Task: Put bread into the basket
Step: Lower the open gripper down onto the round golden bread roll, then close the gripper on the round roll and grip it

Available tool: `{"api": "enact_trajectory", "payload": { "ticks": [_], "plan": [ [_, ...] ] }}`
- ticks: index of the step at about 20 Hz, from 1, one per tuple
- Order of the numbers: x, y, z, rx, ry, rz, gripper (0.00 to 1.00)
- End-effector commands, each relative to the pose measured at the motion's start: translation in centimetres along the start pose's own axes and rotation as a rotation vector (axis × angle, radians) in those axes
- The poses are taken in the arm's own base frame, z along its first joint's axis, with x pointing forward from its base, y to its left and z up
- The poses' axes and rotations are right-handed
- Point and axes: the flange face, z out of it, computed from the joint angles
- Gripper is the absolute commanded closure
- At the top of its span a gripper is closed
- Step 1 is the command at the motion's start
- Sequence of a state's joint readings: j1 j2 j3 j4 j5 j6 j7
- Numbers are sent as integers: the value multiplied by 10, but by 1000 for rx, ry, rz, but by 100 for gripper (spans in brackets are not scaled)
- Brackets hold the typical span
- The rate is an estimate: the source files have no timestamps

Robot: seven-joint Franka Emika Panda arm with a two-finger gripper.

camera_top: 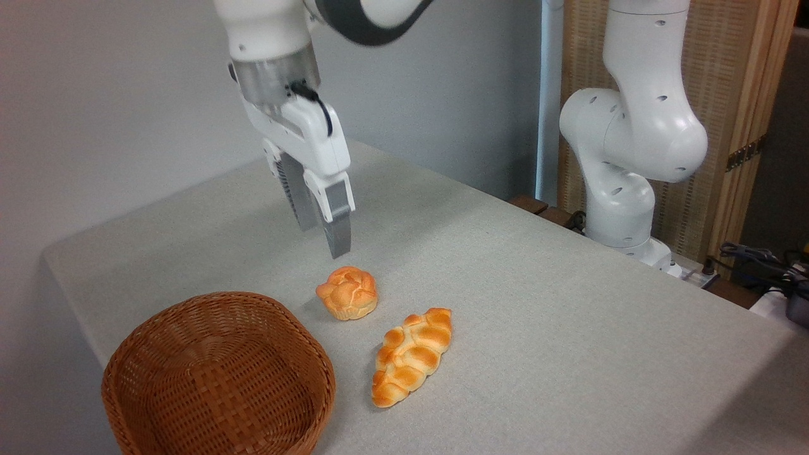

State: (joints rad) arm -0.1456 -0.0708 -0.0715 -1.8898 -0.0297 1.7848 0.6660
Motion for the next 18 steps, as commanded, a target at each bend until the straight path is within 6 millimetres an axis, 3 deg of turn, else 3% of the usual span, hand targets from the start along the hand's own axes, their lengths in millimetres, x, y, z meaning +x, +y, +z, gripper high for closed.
{"api": "enact_trajectory", "payload": {
  "ticks": [1,8,12,13,16,18],
  "plan": [
    [-2,19,47,-11,-6,36,0],
    [0,25,107,-10,-90,79,0],
    [11,23,126,-12,-73,76,0],
    [13,24,128,-13,-74,76,4],
    [15,25,133,-17,-75,80,47],
    [16,25,132,-15,-74,82,51]
  ]
}}
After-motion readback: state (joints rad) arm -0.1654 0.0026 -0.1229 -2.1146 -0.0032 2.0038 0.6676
